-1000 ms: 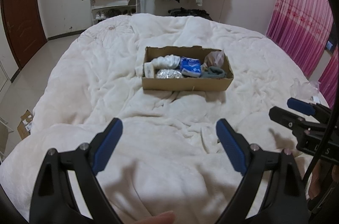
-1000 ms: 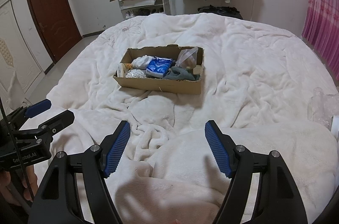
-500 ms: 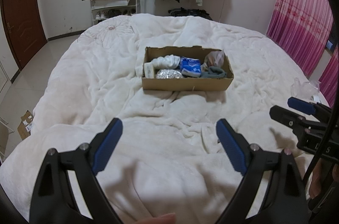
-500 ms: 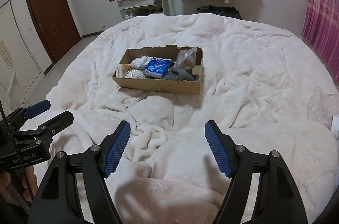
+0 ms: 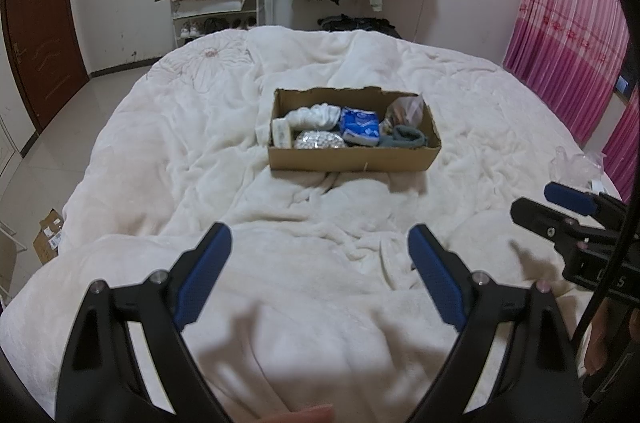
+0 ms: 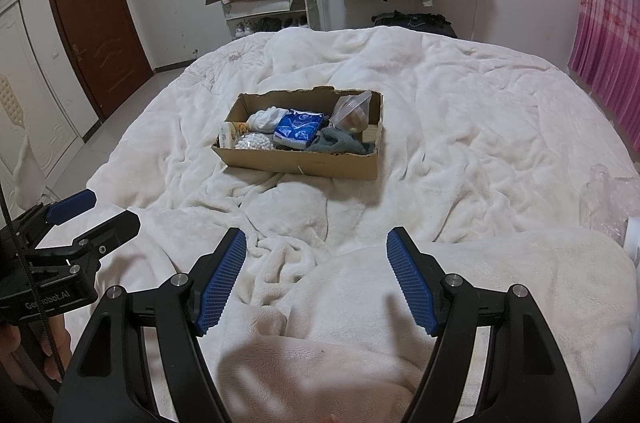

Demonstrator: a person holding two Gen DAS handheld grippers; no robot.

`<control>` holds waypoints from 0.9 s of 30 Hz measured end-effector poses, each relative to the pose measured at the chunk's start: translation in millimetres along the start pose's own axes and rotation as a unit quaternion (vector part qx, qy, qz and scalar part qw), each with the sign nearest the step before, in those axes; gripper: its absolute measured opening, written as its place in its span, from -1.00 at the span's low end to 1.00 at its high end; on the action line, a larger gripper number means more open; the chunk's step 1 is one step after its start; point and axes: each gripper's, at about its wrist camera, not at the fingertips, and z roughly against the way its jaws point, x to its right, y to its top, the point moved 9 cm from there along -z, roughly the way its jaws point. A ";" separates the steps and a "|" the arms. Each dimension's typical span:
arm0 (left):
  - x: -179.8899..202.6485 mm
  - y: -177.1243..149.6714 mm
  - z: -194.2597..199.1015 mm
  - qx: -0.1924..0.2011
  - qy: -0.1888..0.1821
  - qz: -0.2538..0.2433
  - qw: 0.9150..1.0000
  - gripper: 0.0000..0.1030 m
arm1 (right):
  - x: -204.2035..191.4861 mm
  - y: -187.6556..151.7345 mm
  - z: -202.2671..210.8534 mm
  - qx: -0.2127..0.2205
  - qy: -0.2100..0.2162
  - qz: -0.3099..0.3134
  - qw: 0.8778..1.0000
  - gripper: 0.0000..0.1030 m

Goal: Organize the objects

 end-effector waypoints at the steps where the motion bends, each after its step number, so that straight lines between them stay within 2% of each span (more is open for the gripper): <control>1: 0.0 0.0 0.0 0.000 -0.001 0.000 1.000 0.77 | 0.9 0.2 0.1 0.000 0.000 0.000 1.000 0.47; 27: 2.9 -0.9 -0.8 -0.008 -0.015 -0.014 1.000 0.77 | -0.3 -0.1 -0.3 0.000 0.000 0.000 1.000 0.47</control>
